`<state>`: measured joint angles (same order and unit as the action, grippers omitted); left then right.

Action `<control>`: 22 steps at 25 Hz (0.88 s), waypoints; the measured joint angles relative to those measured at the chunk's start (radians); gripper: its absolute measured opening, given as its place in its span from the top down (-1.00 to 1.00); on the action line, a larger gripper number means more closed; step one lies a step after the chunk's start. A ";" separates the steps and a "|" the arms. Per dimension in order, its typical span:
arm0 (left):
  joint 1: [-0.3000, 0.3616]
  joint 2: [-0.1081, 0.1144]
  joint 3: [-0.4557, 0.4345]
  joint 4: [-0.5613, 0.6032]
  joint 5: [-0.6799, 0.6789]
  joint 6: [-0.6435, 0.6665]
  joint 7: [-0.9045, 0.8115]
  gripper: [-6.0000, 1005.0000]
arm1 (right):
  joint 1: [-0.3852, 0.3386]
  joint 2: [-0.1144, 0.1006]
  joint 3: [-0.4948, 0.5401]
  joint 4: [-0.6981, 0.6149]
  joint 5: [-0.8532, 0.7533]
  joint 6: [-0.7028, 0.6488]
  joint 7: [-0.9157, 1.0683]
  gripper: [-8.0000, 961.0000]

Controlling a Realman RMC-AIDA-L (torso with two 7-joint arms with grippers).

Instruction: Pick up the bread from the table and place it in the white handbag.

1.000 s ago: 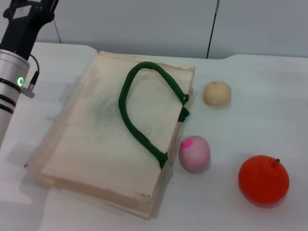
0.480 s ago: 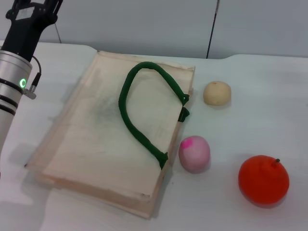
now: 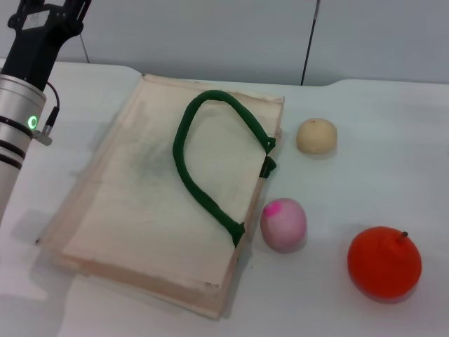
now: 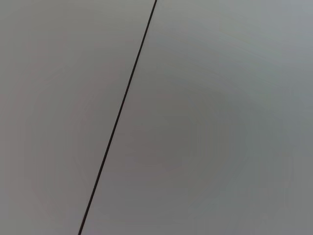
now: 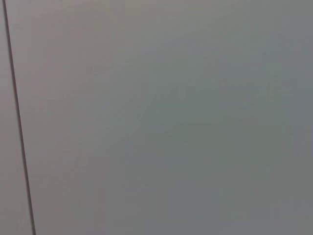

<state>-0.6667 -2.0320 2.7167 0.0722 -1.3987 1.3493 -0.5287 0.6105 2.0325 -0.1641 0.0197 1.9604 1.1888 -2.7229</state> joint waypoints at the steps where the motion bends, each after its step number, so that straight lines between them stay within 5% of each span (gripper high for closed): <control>1: 0.000 0.000 0.000 0.000 0.000 0.000 0.000 -0.47 | 0.000 0.000 0.000 0.000 0.000 0.000 0.000 -0.86; 22: -0.001 0.000 0.000 0.000 0.000 -0.006 0.001 -0.47 | 0.000 0.000 0.000 0.000 0.002 0.000 0.000 -0.86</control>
<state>-0.6673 -2.0323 2.7167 0.0721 -1.3990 1.3438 -0.5276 0.6105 2.0325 -0.1641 0.0199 1.9620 1.1888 -2.7228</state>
